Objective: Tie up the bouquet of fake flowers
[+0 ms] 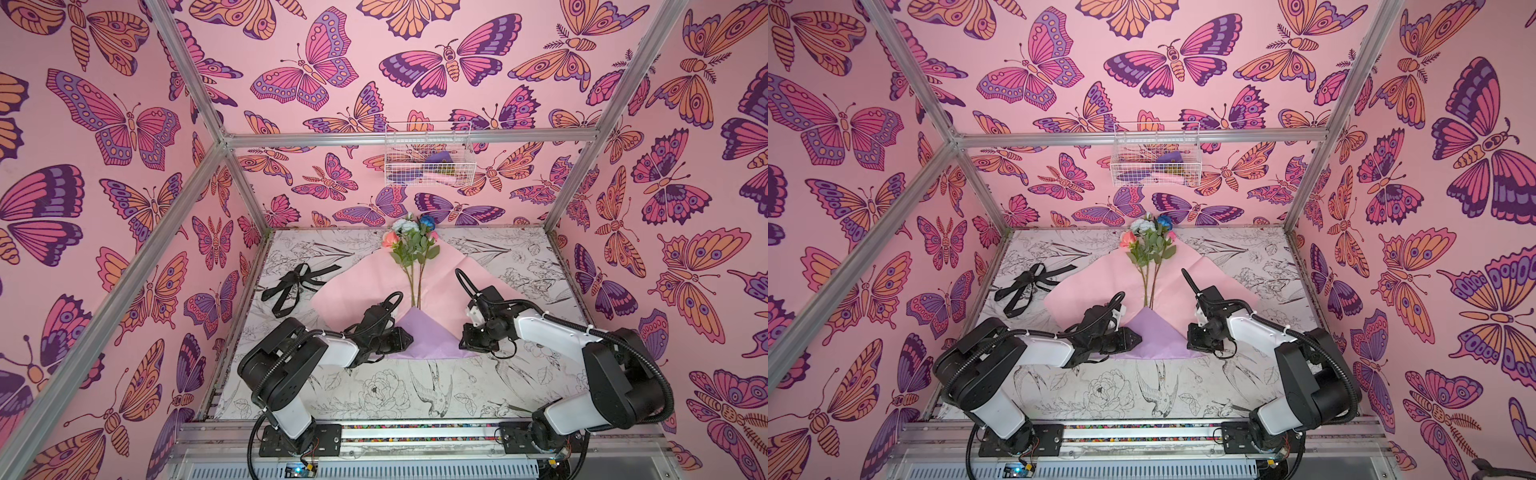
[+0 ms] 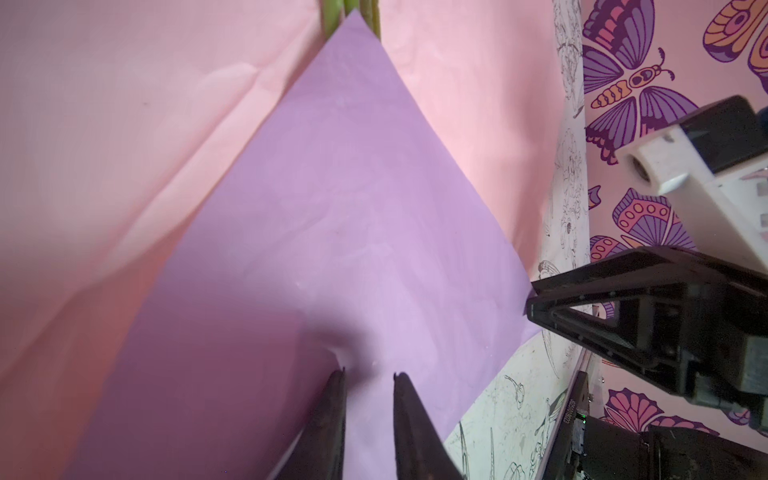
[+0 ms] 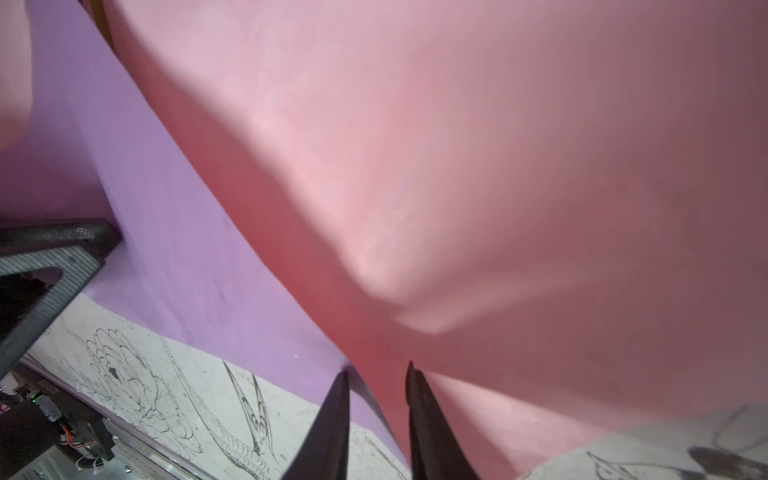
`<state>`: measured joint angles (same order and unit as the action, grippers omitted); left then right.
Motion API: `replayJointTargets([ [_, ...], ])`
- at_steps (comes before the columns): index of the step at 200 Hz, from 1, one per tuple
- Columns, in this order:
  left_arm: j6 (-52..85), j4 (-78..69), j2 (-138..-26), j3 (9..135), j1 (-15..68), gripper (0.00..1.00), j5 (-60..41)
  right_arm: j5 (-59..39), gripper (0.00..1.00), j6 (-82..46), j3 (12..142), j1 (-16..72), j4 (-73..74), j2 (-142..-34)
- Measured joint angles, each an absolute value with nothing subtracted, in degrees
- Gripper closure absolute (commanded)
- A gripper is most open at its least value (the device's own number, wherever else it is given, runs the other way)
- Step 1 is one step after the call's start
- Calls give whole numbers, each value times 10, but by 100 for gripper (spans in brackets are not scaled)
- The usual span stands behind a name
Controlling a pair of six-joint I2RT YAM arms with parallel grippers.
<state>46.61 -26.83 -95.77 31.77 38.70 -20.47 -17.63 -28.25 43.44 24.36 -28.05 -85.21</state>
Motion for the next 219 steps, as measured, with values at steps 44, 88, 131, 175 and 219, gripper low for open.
replayJointTargets([
  [44,470,-283,-936,299,387,70,-201,-125,60,-285,461,246,-333,-807],
  [88,474,-288,-904,279,382,70,-199,-46,63,-303,508,286,-371,-774],
  [131,484,-264,-875,260,367,72,-185,-56,68,-353,523,387,-341,-785],
  [175,492,-229,-860,245,363,75,-169,-127,72,-405,527,443,-249,-877],
  [219,501,-193,-831,233,362,76,-151,-180,75,-423,550,459,-199,-971],
])
